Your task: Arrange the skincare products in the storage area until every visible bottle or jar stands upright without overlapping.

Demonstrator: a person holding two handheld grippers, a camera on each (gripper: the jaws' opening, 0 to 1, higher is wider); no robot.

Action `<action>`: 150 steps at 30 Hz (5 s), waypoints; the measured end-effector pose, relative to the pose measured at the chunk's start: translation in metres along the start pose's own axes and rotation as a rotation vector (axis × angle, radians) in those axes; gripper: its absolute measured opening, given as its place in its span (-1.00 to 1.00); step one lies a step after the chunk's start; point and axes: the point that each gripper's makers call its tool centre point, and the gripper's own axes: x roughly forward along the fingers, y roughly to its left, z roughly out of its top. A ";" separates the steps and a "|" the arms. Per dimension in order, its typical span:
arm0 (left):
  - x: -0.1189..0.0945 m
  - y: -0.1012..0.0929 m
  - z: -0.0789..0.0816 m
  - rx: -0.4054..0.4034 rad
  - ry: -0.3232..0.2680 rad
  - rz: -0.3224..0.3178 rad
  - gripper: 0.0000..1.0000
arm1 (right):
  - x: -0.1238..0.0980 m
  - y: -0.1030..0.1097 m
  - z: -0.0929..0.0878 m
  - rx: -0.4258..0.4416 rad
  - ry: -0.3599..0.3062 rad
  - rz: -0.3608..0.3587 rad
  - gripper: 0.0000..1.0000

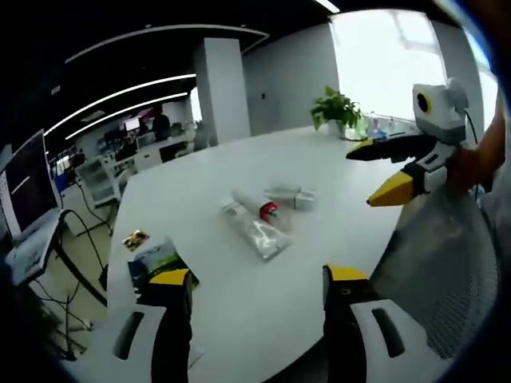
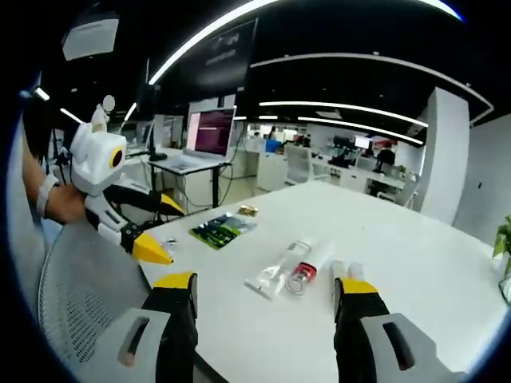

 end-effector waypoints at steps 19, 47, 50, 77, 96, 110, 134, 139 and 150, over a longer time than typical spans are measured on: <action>0.002 -0.001 0.005 -0.039 -0.035 -0.010 0.65 | 0.001 -0.003 -0.002 0.020 0.009 -0.003 0.35; 0.000 0.003 0.002 -0.041 -0.036 -0.006 0.54 | 0.065 -0.065 0.109 -0.315 0.052 0.165 0.08; 0.000 0.004 0.000 -0.030 -0.026 -0.002 0.51 | 0.079 -0.065 0.112 -0.372 0.108 0.235 0.08; 0.001 0.012 -0.009 -0.013 0.013 0.031 0.31 | 0.203 -0.028 0.022 -1.258 0.544 0.720 -0.06; 0.002 0.014 -0.018 -0.030 0.051 0.039 0.23 | 0.226 -0.030 -0.047 -1.593 0.669 0.976 0.02; 0.003 0.014 -0.022 -0.042 0.071 0.034 0.18 | 0.225 -0.023 -0.070 -1.649 0.678 1.092 -0.02; 0.004 0.014 -0.028 -0.043 0.101 0.031 0.14 | 0.229 -0.013 -0.077 -1.671 0.732 1.194 -0.45; 0.005 0.012 -0.030 -0.045 0.110 0.024 0.16 | 0.230 -0.011 -0.077 -1.687 0.730 1.161 -0.52; 0.005 0.013 -0.030 -0.040 0.112 0.026 0.13 | 0.231 0.006 -0.045 -1.532 0.637 1.078 -0.57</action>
